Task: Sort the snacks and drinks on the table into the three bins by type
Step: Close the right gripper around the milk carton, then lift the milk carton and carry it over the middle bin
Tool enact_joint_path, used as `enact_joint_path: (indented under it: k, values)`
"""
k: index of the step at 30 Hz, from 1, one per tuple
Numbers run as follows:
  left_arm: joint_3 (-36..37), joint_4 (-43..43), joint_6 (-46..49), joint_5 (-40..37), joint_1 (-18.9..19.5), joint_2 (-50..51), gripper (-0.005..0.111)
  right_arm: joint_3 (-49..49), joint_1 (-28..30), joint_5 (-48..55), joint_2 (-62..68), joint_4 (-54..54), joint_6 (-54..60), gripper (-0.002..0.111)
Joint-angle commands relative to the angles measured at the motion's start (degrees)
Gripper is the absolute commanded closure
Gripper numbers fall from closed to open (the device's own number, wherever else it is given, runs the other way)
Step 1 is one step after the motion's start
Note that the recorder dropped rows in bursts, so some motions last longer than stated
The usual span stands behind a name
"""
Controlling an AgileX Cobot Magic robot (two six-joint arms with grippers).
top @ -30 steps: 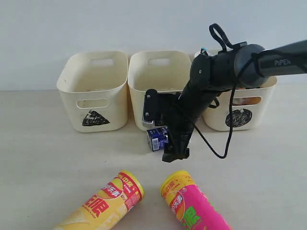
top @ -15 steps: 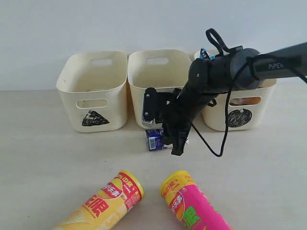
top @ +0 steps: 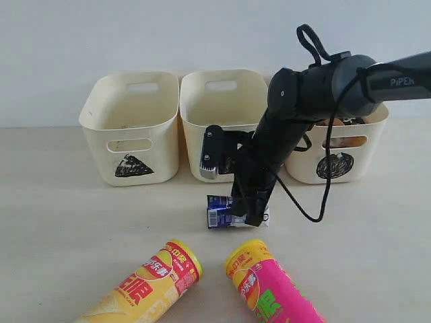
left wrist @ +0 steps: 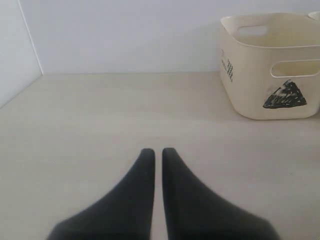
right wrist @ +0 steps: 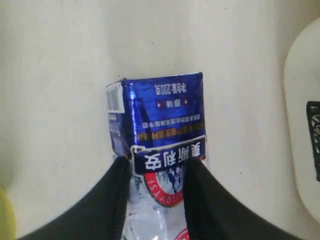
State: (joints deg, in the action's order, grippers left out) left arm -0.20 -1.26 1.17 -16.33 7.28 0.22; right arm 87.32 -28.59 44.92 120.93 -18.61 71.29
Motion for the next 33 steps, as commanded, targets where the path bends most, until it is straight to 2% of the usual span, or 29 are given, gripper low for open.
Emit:
enact_joint_path:
  k: [1, 4, 5, 10, 13, 24, 33]
  values:
    - [0.2, 0.3, -0.3, 0.1, 0.0, -0.2, 0.102, -0.4, -0.5, 4.0, -0.3, -0.3, -0.6, 0.108]
    - [0.2, 0.3, -0.3, 0.1, 0.0, -0.2, 0.102, -0.4, -0.6, 2.7, -0.3, -1.0, -0.5, 0.105]
    - [0.2, 0.3, -0.3, 0.1, 0.0, -0.2, 0.102, -0.4, -0.6, 2.7, -0.3, -1.0, -0.5, 0.1]
    - [0.2, 0.3, -0.3, 0.1, 0.0, -0.2, 0.102, -0.4, -0.6, 2.9, -0.3, -1.0, -0.7, 0.058]
    - [0.2, 0.3, -0.3, 0.1, 0.0, -0.2, 0.102, -0.4, -0.6, 2.9, -0.3, -1.3, -0.7, 0.044]
    - [0.2, 0.3, -0.3, 0.1, 0.0, -0.2, 0.102, -0.4, -0.6, -2.2, -0.3, -1.5, -0.7, 0.043]
    - [0.2, 0.3, -0.3, 0.1, 0.0, -0.2, 0.102, -0.4, -0.6, -1.7, -0.3, -1.6, -0.7, 0.043]
